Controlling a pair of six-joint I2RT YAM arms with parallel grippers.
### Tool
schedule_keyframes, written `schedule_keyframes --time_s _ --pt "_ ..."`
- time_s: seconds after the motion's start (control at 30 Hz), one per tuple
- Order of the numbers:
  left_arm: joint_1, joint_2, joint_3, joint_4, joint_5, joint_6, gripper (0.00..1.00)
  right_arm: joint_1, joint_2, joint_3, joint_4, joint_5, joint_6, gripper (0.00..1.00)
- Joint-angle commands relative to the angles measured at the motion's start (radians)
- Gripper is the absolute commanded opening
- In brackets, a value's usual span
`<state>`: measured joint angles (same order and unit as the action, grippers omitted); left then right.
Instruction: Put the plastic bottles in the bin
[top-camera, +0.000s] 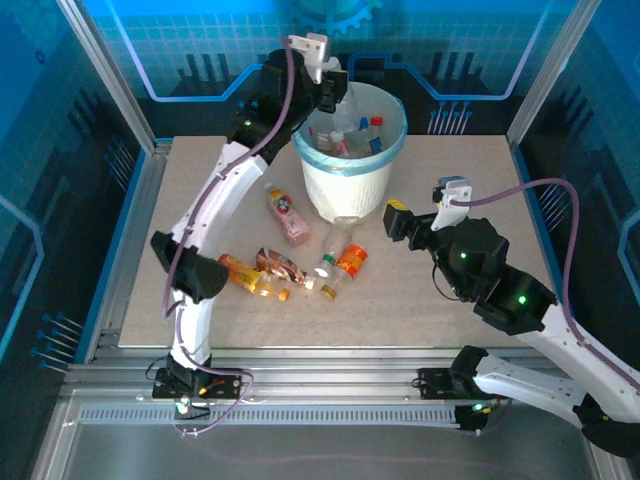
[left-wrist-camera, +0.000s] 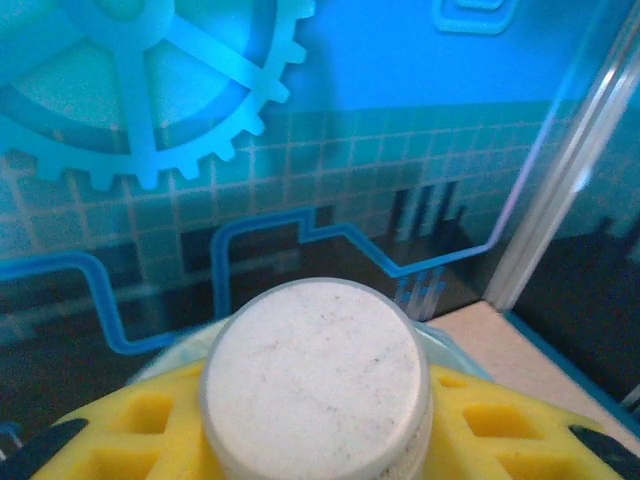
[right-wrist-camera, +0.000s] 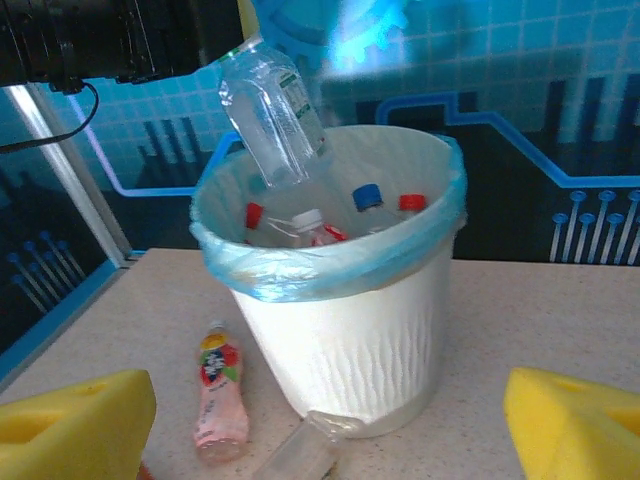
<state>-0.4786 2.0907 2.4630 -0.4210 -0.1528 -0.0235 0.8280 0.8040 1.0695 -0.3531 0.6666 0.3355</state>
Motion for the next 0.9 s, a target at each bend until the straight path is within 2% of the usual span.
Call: schedule_keyframes --time_s 0.0,0.13,0.27,0.6,0.87 --pt "0.013 0.064 0.106 0.016 -0.106 0.133 0.33 -0.051 0.011 0.009 -0.017 -0.018 0.004 0.90" --pt "0.021 0.128 0.109 0.010 -0.168 0.177 0.33 -0.109 0.030 0.005 -0.026 -0.076 0.018 0.90" --pt "0.042 0.182 0.110 -0.014 -0.146 0.152 0.33 -0.153 0.042 -0.006 -0.022 -0.126 0.032 0.90" --pt "0.025 0.262 0.034 0.035 -0.143 0.351 0.33 -0.208 0.068 -0.026 -0.014 -0.203 0.058 0.89" --pt "0.001 0.287 -0.007 0.019 -0.037 0.423 0.36 -0.222 0.089 -0.035 -0.006 -0.225 0.072 0.89"
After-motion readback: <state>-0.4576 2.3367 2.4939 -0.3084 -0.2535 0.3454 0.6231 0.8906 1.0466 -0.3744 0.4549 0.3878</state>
